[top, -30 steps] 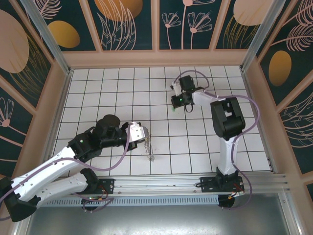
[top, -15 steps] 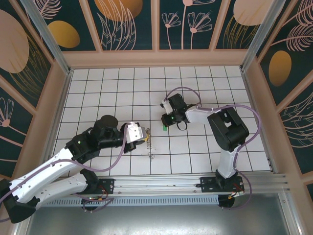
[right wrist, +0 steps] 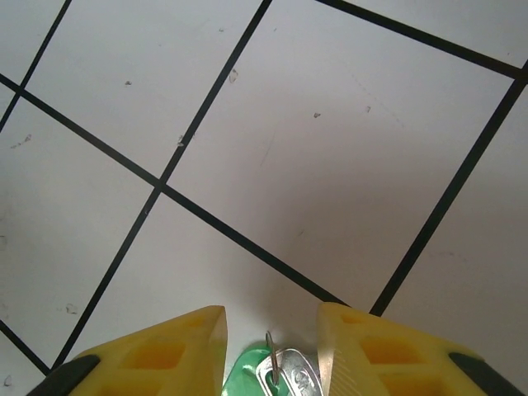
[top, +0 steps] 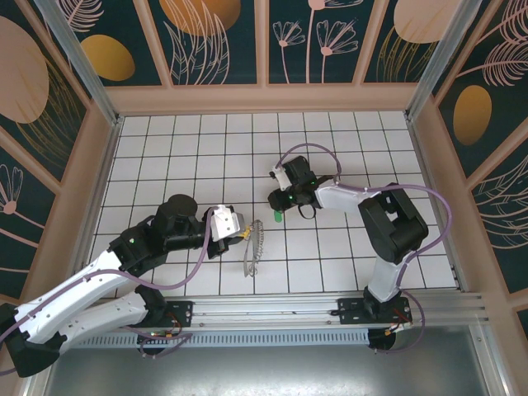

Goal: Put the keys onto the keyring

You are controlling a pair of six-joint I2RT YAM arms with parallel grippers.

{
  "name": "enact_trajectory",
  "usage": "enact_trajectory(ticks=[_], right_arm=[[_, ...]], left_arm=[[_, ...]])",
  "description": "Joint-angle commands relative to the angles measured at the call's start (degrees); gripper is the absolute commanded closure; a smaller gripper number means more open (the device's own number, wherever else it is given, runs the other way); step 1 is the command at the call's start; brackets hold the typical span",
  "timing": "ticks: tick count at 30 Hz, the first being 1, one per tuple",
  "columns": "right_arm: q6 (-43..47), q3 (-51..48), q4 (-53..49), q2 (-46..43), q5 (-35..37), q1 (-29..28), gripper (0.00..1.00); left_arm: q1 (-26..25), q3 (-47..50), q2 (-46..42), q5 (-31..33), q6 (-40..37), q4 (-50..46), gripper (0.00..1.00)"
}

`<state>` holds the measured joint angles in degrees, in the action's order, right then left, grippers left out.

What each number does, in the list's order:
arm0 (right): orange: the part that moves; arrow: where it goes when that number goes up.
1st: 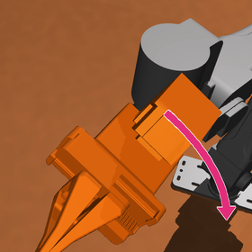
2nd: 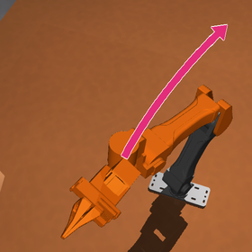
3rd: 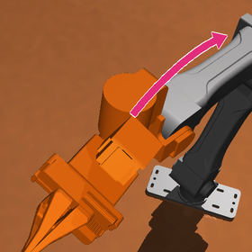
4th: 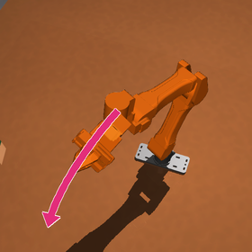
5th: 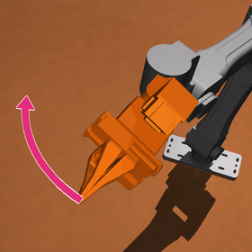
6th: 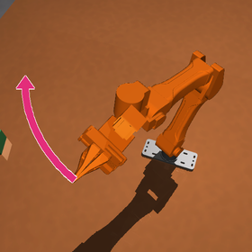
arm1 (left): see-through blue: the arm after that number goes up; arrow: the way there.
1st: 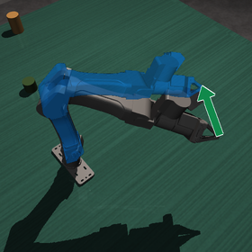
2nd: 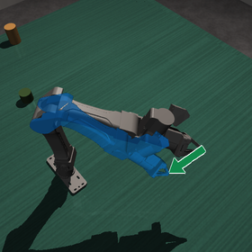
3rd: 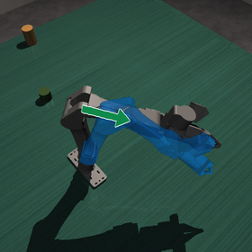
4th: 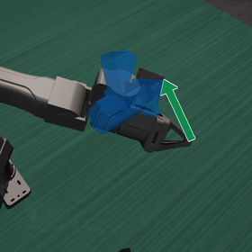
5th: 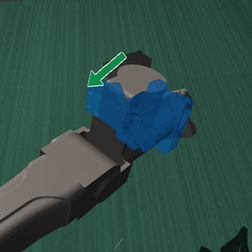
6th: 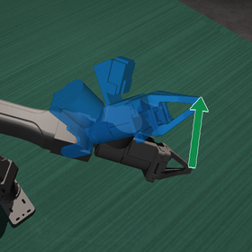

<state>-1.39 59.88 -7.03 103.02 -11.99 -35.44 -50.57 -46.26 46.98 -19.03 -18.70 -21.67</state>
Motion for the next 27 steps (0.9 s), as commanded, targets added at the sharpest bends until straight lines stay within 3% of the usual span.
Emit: enact_trajectory(ticks=[1,27], right_arm=[[1.39,-1.73,-2.02,-1.43,0.50,-0.48,0.66],[2.61,-0.73,-1.73,2.67,-1.99,-0.49,0.84]], left_arm=[[0.21,0.64,-1.53,-0.35,1.27,0.50,1.00],[0.28,1.91,-3.30,0.31,2.47,0.14,1.00]])
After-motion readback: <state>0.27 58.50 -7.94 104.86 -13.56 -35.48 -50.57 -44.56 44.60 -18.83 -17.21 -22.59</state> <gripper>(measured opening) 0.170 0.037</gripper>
